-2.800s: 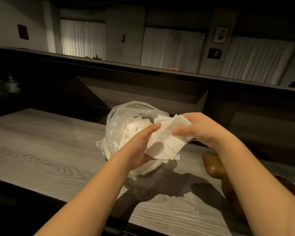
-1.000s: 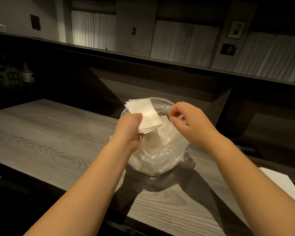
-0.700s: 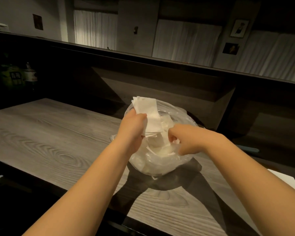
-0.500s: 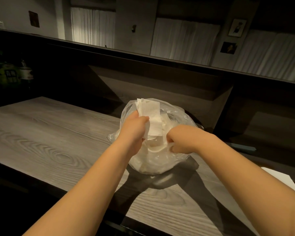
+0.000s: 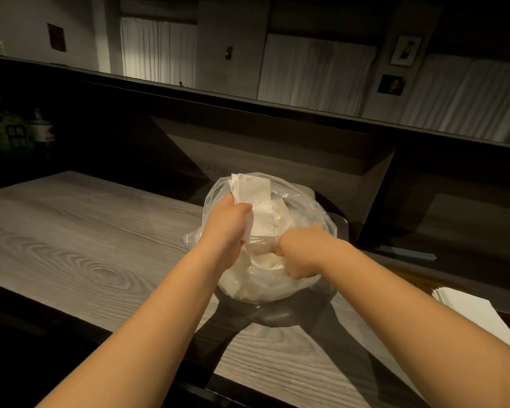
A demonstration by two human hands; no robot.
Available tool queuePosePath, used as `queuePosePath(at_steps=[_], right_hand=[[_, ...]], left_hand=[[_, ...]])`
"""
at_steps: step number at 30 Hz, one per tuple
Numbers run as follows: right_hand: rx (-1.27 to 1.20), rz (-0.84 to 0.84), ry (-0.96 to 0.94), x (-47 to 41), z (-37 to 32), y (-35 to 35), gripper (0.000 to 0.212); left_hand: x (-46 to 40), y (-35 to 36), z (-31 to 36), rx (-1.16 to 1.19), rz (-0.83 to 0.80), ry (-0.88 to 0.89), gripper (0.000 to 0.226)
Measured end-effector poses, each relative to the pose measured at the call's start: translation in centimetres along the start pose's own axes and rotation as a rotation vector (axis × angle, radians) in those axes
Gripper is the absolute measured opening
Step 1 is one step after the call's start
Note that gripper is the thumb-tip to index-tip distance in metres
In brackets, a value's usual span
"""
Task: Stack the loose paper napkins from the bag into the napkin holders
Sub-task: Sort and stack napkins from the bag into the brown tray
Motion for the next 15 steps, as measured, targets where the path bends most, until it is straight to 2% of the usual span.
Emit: queuePosePath(at_steps=[3,6,11,15], right_hand=[[-0.024,0.097,-0.035,-0.1,-0.3,0.0,0.026],[-0.134,0.178,-0.018,-0.1,0.6,0.1,0.025],[-0.194,0.175,-0.081,0.6,0.6,0.5,0.028],[-0.389,0.334,-0.028,1.8,2.3,-0.4,0.015]], left_hand=[[0.1,-0.1,-0.1,-0.002,0.009,-0.012,0.039],[0.1,-0.4,-0.1,-0.003,0.029,-0.027,0.044],[0.3,-0.6,0.2,0.055,0.049,0.009,0.040],[0.3,-0.9,0.3,0.132,0.068,0.041,0.036]])
Point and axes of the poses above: each hand's wrist, its own x-axis away from the middle knuckle, its own y-axis out of the palm, z = x × y, the point moved 3 cm from there along -x, towards the middle knuckle, and after that the axes turned 11 degrees about -y, right-handed, at the moved point
